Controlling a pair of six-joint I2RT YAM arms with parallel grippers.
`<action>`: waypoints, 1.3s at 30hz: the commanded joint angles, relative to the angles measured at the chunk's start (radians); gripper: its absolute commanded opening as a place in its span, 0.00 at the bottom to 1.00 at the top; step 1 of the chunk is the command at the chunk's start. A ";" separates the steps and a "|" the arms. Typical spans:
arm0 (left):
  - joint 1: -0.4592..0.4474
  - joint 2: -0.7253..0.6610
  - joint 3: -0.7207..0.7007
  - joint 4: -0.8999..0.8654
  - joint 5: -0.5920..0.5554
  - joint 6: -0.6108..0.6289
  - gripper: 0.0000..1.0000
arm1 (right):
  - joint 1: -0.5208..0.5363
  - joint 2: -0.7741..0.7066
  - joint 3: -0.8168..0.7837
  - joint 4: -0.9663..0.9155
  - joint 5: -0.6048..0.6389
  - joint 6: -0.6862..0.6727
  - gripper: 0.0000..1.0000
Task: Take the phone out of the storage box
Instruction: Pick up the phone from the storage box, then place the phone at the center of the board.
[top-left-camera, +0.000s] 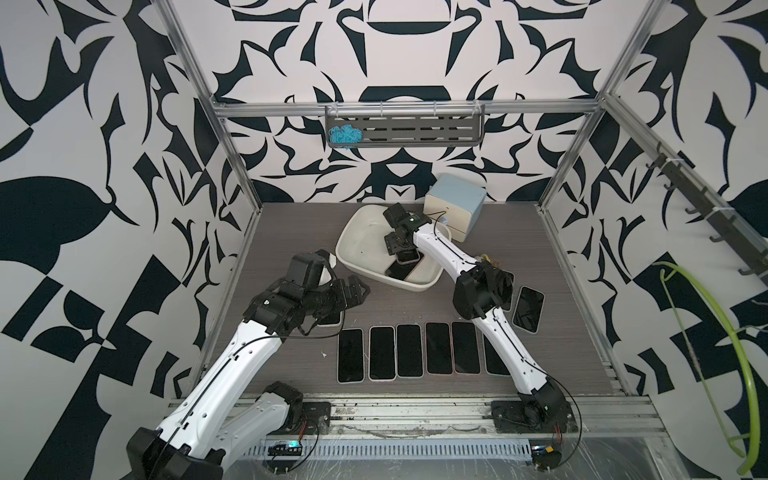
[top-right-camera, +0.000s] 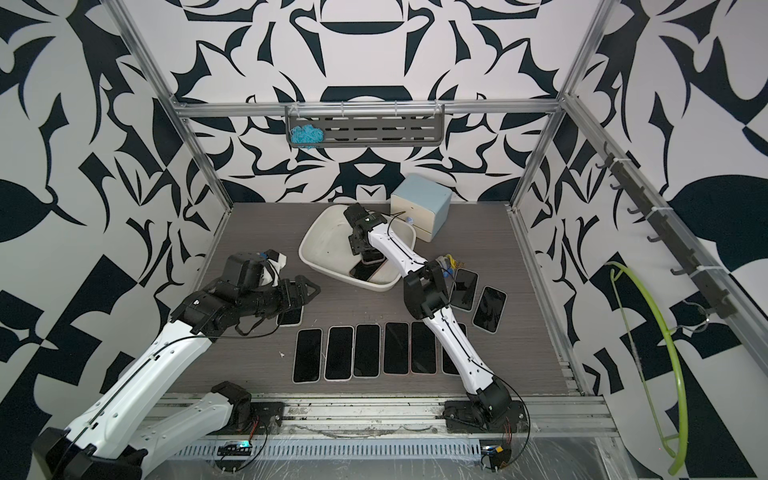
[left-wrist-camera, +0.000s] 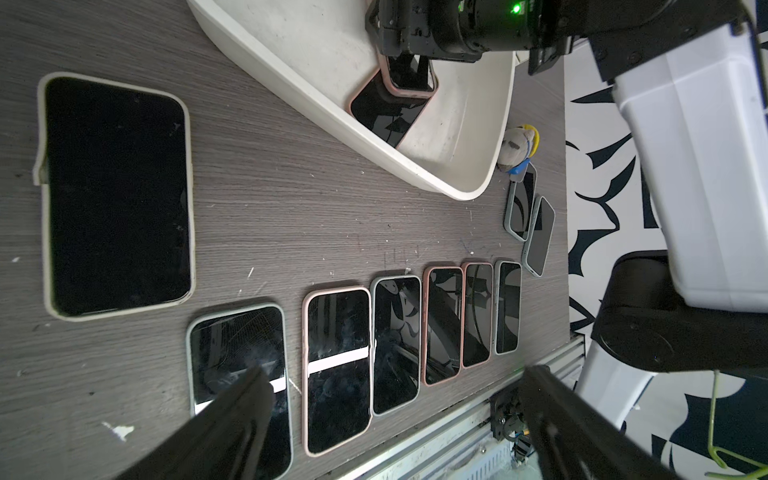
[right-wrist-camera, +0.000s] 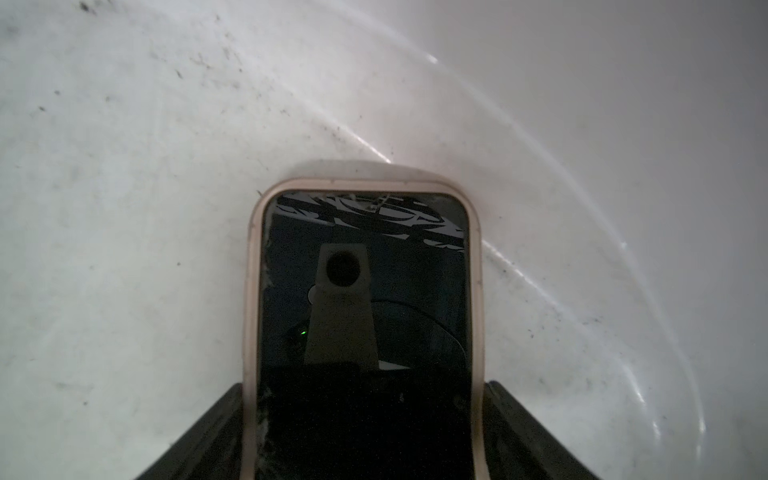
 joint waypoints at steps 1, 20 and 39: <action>0.002 -0.001 0.008 0.043 0.017 -0.017 1.00 | -0.033 -0.086 -0.032 -0.068 -0.072 0.000 0.47; 0.003 -0.043 -0.126 0.244 -0.015 -0.095 1.00 | -0.139 -0.489 -0.380 0.194 -0.480 0.209 0.41; 0.002 0.148 -0.068 0.373 0.113 -0.064 1.00 | -0.211 -1.218 -1.342 0.359 -0.340 0.268 0.41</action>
